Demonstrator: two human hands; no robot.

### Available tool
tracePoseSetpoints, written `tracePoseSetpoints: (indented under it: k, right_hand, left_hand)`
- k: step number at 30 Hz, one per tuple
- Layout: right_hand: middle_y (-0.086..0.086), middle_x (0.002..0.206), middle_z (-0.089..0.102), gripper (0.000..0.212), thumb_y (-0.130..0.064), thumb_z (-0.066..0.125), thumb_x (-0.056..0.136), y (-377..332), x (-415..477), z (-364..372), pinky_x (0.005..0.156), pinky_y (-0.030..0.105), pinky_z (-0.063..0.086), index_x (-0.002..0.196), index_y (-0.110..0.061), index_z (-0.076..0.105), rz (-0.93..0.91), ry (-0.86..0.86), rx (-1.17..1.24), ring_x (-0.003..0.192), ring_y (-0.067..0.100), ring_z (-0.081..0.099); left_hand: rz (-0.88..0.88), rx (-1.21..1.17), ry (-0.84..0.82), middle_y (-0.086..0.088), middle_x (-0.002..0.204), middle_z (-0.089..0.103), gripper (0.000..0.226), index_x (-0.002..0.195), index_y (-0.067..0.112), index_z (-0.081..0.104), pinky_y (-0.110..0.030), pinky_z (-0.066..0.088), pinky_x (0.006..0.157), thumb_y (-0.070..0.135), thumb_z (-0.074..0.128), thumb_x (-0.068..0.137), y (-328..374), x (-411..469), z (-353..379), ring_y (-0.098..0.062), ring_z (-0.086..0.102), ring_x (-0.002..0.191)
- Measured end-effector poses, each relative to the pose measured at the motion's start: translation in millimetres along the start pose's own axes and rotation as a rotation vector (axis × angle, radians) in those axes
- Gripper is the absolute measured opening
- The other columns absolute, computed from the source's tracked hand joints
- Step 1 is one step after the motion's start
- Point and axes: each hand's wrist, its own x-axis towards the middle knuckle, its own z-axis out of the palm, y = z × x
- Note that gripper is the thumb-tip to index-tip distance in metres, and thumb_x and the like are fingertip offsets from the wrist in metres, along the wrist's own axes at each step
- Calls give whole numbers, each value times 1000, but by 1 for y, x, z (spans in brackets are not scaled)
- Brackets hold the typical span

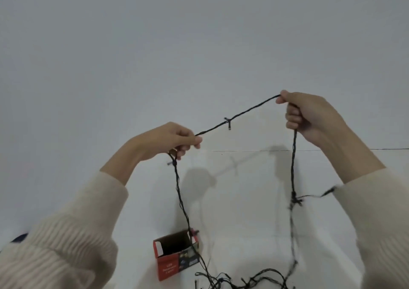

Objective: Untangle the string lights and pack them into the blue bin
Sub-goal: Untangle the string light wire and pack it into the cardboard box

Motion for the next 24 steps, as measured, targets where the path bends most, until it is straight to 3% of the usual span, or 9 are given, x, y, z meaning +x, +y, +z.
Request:
tracePoseSetpoints:
  k: [3,6,9,12,14,16,19,22,24]
  right_hand:
    - [-3,48,39,25,-24,59,91,14,3,-9,41,19,34,69,-12,63,-60,97,-220,43,12,33]
    - [4,85,63,13,-32,65,86,25,-4,-1,68,27,44,85,-21,71,-129,-151,-880,78,17,55]
    - [-11,126,53,62,-54,67,74,25,-12,28,99,31,35,131,-34,51,-70,-457,-870,120,8,46]
    - [-1,89,68,48,-49,63,79,21,-10,49,88,34,50,115,-18,64,34,-592,-348,85,13,65]
    - [0,50,42,25,-32,59,89,15,-4,48,56,25,49,85,-8,66,45,-496,-177,43,12,42]
    - [-7,43,24,25,-24,54,93,5,5,40,40,19,31,74,-10,60,7,-362,-30,36,7,21]
    - [-9,38,25,26,-23,48,96,-14,18,21,36,16,26,74,-12,54,-75,-173,278,32,5,19]
    - [-8,39,29,26,-23,49,96,-19,24,2,39,18,30,74,-13,57,-169,13,211,34,7,22]
    - [-6,45,40,25,-22,53,94,-16,21,-1,46,20,37,73,-13,64,-198,-27,-212,37,7,32]
  left_hand:
    - [-46,-33,-19,4,61,46,20,83,13,67,-18,49,63,27,56,92,-16,-3,-7,-14,52,60]
    - [29,-90,61,2,63,43,21,91,10,68,-21,52,62,24,52,95,-6,3,-3,-12,50,57]
    - [177,-6,53,2,63,46,21,87,12,66,-20,43,51,25,52,95,27,14,14,-10,44,52]
    - [293,115,147,5,56,46,21,81,14,65,-19,35,48,29,55,92,50,24,21,-4,40,43]
    - [305,95,266,5,53,47,19,83,12,67,-17,34,47,30,64,87,49,29,15,-2,39,41]
    - [279,76,279,1,55,53,17,87,10,67,-16,35,44,25,71,82,38,29,11,-5,42,40]
    - [163,159,231,-3,61,59,10,90,11,67,-17,39,43,19,68,84,9,27,12,-8,44,38]
    - [41,32,199,-5,66,60,15,93,8,66,-20,44,47,21,58,91,-14,23,9,-11,47,41]
    - [10,-94,257,-4,63,56,25,90,9,65,-21,42,48,27,50,96,-12,20,5,-11,45,40]
